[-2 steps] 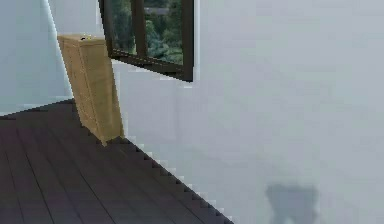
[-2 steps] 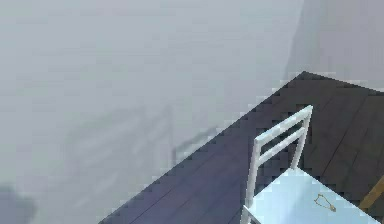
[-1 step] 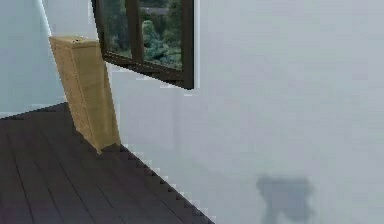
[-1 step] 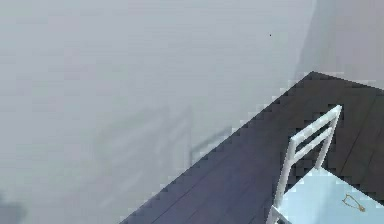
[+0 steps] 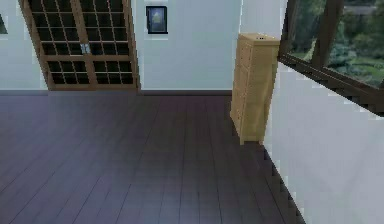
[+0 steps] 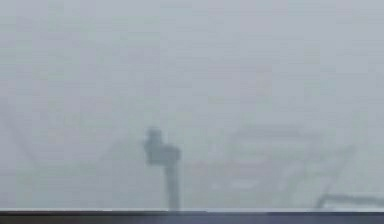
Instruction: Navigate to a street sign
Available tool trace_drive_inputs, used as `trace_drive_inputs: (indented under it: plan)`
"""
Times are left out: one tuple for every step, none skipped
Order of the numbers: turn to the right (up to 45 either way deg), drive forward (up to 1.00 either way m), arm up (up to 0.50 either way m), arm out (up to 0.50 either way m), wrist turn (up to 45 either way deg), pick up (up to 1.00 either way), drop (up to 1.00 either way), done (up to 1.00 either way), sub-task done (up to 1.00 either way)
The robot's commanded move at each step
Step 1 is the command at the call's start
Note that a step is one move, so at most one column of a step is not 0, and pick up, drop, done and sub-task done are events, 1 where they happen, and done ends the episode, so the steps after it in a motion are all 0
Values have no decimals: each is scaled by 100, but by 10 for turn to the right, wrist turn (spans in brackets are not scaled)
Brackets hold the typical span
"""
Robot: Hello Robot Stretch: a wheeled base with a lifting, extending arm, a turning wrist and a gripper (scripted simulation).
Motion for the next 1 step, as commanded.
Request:
trace_drive_inputs:
  plan:
    - [-360,0,0,0,0,0,0,0,0]
